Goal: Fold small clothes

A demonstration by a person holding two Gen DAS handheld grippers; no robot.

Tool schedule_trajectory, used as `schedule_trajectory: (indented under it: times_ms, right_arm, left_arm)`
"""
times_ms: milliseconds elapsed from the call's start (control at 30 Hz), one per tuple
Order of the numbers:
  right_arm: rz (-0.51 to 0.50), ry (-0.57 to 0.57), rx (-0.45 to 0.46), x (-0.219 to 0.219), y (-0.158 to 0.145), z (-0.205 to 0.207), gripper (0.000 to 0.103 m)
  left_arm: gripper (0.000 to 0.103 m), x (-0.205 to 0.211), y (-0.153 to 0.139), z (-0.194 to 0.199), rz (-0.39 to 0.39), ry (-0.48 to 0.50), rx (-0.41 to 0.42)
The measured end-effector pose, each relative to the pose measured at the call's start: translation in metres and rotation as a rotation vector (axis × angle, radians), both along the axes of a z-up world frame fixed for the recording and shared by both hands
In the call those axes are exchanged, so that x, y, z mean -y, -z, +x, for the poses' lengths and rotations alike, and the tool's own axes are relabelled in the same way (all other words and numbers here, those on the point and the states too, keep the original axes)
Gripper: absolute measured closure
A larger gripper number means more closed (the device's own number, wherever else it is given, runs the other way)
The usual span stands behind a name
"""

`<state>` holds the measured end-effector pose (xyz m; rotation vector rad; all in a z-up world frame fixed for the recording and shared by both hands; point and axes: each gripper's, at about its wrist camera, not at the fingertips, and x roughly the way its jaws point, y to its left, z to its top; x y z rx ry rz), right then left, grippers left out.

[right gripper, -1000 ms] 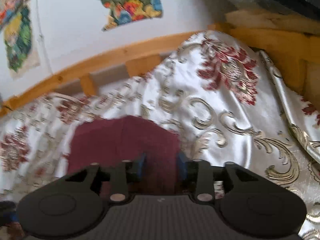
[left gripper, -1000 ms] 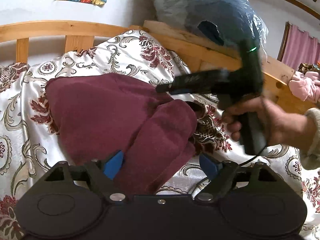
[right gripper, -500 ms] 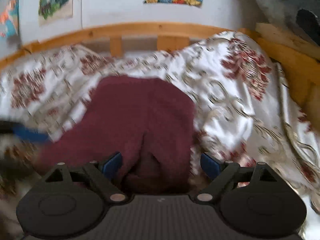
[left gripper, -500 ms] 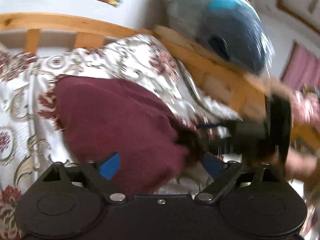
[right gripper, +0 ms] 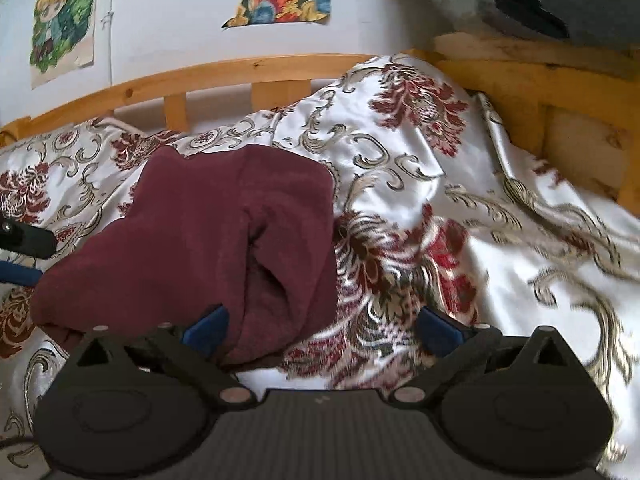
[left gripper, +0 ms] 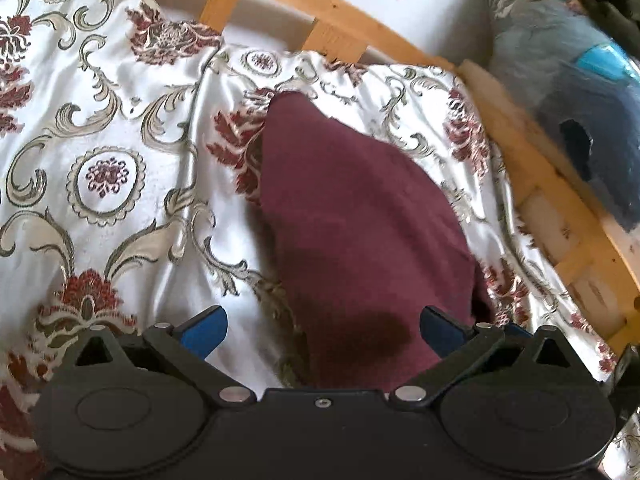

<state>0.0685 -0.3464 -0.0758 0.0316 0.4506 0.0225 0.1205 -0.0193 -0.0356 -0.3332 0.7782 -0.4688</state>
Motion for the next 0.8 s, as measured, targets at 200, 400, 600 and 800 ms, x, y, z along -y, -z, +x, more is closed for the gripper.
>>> schedule_trajectory:
  times_ms: [200,400,600,800]
  right_arm:
    - [0.016,0.016,-0.036,0.009,0.003,-0.006,0.0]
    - [-0.044,0.021,-0.055,0.0,0.007,-0.008,0.0]
    - [0.01,-0.04,0.008,0.001,-0.011,-0.027,0.0]
    - [0.033,-0.084,0.06,0.017,-0.056,-0.009,0.0]
  left_arm:
    - [0.001,0.007,0.004,-0.001,0.077,-0.005,-0.002]
    - [0.001,0.004,0.005,0.001,0.064,-0.012,-0.026]
    - [0.001,-0.003,0.0,-0.001,0.011,-0.025,-0.004]
    - [0.001,-0.006,-0.009,-0.005,-0.111,0.041,0.1]
